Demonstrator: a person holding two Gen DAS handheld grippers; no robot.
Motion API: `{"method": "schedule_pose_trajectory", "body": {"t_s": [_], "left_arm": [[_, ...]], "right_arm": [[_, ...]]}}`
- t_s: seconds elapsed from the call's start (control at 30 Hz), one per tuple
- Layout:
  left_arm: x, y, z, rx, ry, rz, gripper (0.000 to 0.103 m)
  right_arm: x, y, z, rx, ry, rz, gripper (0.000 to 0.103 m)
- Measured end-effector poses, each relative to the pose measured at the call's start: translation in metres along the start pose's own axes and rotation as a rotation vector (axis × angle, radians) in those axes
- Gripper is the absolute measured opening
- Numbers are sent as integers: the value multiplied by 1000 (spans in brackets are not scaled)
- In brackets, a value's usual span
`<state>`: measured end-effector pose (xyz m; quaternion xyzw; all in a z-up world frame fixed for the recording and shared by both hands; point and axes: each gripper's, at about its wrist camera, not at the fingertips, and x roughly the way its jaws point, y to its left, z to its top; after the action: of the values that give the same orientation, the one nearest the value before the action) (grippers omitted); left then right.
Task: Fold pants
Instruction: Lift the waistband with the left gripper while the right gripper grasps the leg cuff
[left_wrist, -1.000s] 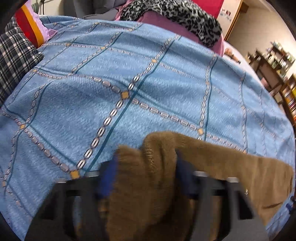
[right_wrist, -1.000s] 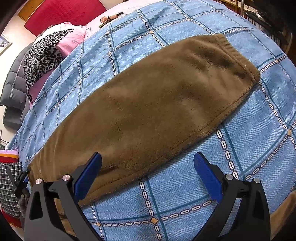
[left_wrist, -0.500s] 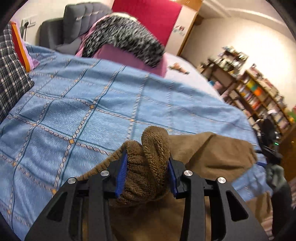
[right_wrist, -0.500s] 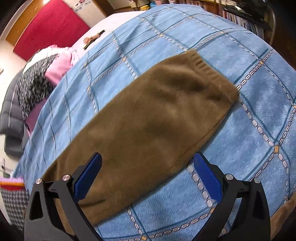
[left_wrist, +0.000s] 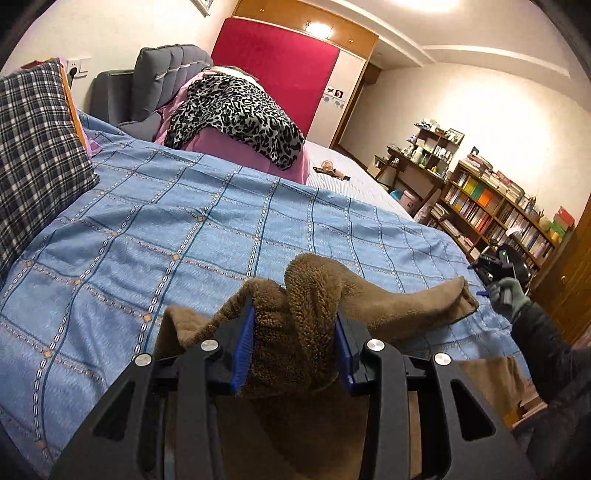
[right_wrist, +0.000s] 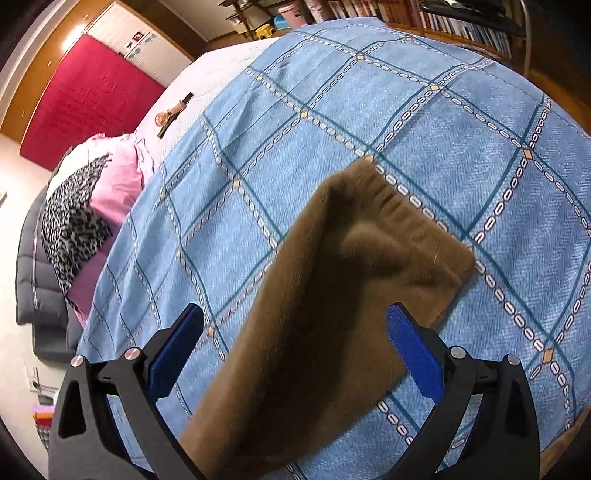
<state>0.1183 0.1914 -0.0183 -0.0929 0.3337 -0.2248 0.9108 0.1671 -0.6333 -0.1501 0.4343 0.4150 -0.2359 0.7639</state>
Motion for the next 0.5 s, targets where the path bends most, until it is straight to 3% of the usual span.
{"method": "schedule_pose_trajectory", "body": {"t_s": [0.13,0.27,0.33,0.43,0.5], "left_arm": [[-6,-1,-11,-9,3,8,38],[-2,7,-12,-40,5,17,38],[0,8,-11,-46,4,19,38],[0,7,-10,-42,1,17,38],[0,6,-9,-36,3,22,38]], "right_arm": [[12,9,12,-37,5,-55,100],[37,20,21,-43,54,-74,83],[48,23,21,-33,78,-83,80],[72,26,22,-38,106,-197,79],[85,23,22,-35,118,-259,72]]}}
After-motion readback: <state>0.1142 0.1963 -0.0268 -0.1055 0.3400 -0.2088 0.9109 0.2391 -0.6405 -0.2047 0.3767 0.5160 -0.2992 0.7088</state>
